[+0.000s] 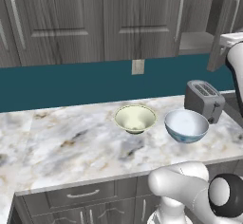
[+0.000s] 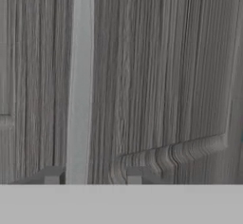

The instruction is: Open the cabinet. Pick the bowls from the counter and place them in the cabinet. Then close the cabinet.

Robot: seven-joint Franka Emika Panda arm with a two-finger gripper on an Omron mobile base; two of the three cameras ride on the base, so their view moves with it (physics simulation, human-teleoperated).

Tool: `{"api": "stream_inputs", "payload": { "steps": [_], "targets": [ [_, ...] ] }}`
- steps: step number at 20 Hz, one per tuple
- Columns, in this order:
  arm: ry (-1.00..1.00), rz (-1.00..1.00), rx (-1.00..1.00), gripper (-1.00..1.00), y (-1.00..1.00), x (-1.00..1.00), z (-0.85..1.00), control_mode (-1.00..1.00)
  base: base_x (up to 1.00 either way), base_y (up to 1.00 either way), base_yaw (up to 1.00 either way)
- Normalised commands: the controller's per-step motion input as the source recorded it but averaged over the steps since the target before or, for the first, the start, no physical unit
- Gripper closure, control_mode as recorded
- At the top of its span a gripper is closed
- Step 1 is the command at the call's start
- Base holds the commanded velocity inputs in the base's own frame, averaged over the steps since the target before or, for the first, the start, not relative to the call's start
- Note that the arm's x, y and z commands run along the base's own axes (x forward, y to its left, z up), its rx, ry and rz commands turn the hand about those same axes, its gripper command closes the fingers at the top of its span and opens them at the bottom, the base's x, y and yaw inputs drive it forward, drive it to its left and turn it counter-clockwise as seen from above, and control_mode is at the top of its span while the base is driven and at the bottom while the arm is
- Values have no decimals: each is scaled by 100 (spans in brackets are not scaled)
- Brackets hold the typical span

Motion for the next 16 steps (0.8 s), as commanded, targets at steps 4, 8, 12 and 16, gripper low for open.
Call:
{"api": "stream_inputs", "payload": {
  "steps": [4, 8, 12, 16],
  "targets": [
    [-1, 0, 0, -100, 0, -28, 0, -100, 0, 0, 0],
    [-10, 0, 0, -100, 0, -73, 7, -100, 0, 0, 0],
    [-9, 0, 0, -100, 0, -70, 16, -100, 0, 0, 0],
    [2, 0, -19, -100, 20, -65, 26, -100, 0, 0, 0]
  ]
}}
